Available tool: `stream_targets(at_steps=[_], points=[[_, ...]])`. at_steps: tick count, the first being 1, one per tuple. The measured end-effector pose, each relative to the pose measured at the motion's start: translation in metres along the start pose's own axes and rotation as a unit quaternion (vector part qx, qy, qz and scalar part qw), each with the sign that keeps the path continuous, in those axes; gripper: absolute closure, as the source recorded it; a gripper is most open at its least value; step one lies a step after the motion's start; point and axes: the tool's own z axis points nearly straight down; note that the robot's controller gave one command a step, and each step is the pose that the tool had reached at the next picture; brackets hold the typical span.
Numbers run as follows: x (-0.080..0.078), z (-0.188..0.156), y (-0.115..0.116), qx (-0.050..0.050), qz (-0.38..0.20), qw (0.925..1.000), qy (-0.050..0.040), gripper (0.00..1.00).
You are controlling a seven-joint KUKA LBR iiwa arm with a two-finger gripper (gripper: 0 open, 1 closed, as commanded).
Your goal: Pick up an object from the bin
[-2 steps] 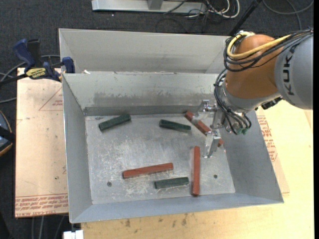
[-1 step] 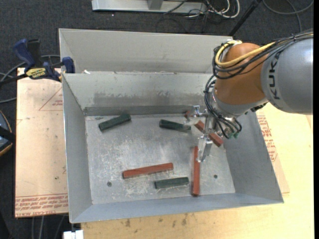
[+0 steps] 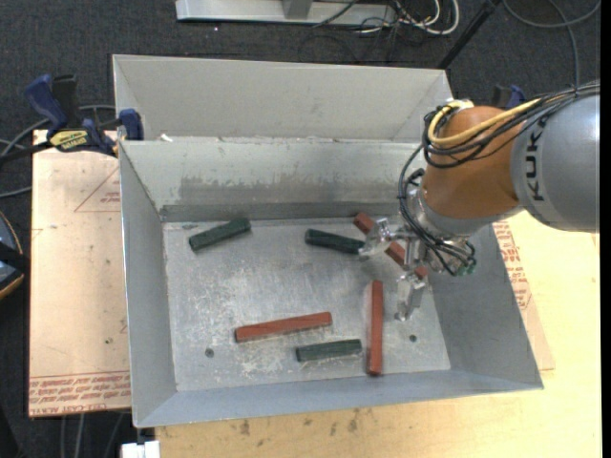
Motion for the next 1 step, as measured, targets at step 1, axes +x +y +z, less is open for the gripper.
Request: stream_targets(at_steps=[1], points=[[0.0104, 0.0204, -0.0071, 0.002, -0.044, 0.9991, -0.0011, 0.0]])
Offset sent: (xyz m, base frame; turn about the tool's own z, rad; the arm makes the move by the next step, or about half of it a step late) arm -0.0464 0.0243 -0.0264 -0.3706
